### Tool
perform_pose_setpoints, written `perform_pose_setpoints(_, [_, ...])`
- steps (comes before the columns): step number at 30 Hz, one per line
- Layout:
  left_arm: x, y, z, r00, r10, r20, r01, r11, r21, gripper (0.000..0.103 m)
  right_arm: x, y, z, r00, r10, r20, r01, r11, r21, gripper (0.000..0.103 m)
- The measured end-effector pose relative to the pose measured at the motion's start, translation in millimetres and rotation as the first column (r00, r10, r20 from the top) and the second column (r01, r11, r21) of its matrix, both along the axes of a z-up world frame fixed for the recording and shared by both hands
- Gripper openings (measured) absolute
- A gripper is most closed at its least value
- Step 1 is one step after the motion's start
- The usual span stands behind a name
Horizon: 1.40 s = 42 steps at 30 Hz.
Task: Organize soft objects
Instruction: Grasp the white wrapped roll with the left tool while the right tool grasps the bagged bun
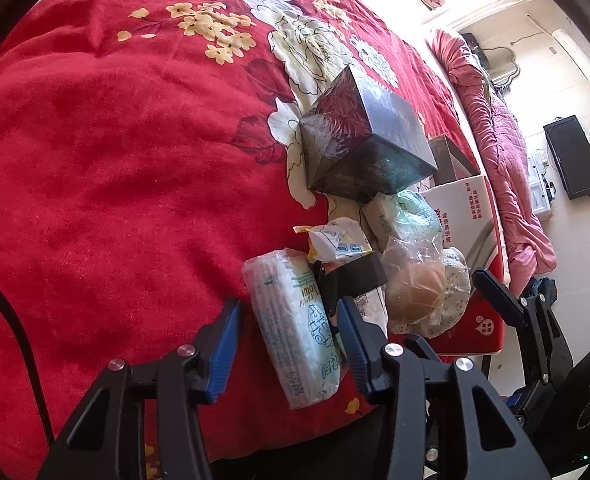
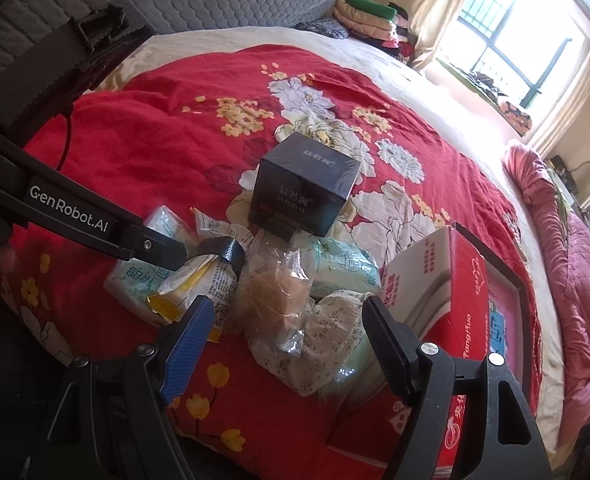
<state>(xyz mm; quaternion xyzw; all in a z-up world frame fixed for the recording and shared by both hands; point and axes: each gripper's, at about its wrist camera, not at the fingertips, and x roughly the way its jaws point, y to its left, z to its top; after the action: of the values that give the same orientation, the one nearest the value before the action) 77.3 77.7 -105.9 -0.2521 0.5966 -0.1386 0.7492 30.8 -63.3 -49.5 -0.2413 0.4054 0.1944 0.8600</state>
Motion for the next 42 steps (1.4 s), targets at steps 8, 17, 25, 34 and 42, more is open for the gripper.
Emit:
perform_pose_setpoints(8, [-0.2,1.8,-6.0,1.000,0.012,-0.008,-0.012,0.999,-0.036,0.041,17.6,8.1,-18.6,0.999,0.037,-0.033,-0.039,0.997,-0.063,0.072])
perform_pose_setpoints(17, [-0.8,4.7,-6.7,1.000,0.016,-0.007,-0.016,0.999,-0.048,0.025,18.8,2.7,-18.9,0.998,0.023,-0.060,-0.022,1.000,0.018,0.048])
perform_pose_setpoints(25, [-2.7,10.2,3.8,1.000,0.017,0.013,-0.017,0.999,-0.038,0.019,16.9,-23.4,-3.3,0.993,-0.069,-0.100,0.087,0.977,0.196,0.047])
perform_pose_setpoints(34, [-6.6,18.9,20.9,0.998,0.030,0.054,-0.030,1.000,0.000,0.018,7.0,-32.6,12.9,0.991,-0.105,-0.080,0.124,0.949,0.289,0.047])
perform_pose_setpoints(42, [-13.6,12.9,51.9,0.992,0.005,0.129,-0.010,0.999,0.038,0.018,0.1,-45.4,32.0,0.989,-0.141,-0.054,0.151,0.925,0.350,0.047])
